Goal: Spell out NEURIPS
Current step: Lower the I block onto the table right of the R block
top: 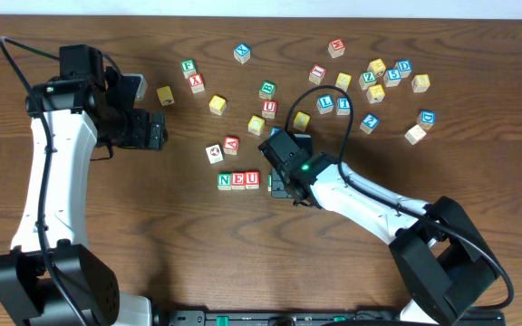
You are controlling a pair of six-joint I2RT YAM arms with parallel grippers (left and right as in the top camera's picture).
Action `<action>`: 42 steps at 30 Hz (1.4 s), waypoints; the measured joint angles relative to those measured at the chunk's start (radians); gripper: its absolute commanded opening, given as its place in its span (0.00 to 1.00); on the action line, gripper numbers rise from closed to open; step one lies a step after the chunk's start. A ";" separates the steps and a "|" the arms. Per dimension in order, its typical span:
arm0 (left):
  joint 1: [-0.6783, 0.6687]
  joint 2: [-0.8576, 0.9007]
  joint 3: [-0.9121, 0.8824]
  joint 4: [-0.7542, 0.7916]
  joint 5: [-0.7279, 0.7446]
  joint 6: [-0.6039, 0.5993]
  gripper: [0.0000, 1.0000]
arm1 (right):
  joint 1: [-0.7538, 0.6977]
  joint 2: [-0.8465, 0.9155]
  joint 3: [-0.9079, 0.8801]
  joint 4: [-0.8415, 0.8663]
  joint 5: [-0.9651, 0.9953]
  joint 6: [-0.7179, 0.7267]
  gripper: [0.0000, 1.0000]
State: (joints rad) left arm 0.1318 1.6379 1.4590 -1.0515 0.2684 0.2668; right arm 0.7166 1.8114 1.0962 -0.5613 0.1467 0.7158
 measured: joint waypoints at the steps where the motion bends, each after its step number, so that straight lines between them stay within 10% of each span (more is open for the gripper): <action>1: 0.000 0.000 0.000 0.000 0.000 0.000 0.95 | 0.000 0.000 0.000 0.002 0.000 0.000 0.01; 42: 0.000 0.000 0.000 0.000 0.000 0.000 0.95 | 0.034 0.002 0.000 -0.003 -0.031 0.087 0.01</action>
State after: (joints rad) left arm 0.1318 1.6379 1.4586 -1.0515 0.2684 0.2668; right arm 0.7509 1.8133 1.0962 -0.5644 0.1158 0.8024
